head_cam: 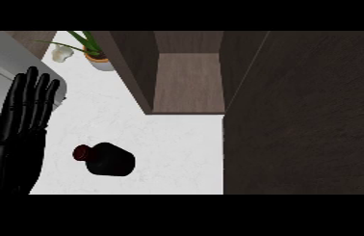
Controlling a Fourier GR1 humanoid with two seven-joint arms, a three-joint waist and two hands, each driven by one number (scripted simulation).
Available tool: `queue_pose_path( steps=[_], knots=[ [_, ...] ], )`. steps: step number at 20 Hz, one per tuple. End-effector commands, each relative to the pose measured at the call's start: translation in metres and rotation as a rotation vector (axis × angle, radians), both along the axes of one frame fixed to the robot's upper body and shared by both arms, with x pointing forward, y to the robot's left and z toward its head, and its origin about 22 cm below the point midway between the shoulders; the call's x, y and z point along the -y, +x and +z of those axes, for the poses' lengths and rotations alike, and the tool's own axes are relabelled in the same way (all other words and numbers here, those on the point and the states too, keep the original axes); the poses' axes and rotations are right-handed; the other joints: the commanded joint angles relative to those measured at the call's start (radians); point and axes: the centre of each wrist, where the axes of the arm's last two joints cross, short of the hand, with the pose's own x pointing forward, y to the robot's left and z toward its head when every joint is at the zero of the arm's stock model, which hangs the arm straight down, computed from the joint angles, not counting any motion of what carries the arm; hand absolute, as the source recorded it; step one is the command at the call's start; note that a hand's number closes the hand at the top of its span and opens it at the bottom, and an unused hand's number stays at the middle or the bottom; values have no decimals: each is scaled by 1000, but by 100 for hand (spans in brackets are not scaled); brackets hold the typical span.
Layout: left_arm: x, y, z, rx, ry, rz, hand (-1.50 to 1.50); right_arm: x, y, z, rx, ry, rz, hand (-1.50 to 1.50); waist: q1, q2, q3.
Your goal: Pick up the wine, place it into the cabinet and close the cabinet
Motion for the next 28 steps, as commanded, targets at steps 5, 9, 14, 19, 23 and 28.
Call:
queue_pose_path(
  steps=[5,9,14,19,23,28],
  knots=[
    [30,-39,-5,16,4,-480,-150,18,-29,-9,-34,-11,-56,-150,-11,-18,0],
    [59,-63,-26,-207,-210,-711,-150,-12,-38,-12,-170,-1,133,-150,0,-18,-1],
    [38,-84,6,-216,-201,-733,-150,-3,-51,10,-201,-23,136,-150,2,-10,-1],
    [46,-125,23,-213,-239,-718,-150,2,-79,26,-183,-23,144,-150,7,-14,0],
    [46,-128,24,-206,-255,-716,-150,1,-72,39,-185,-34,146,-150,12,-13,0],
    [38,-142,41,-215,-265,-706,-150,-9,-80,50,-183,-17,140,-150,17,-16,0]
  ],
)
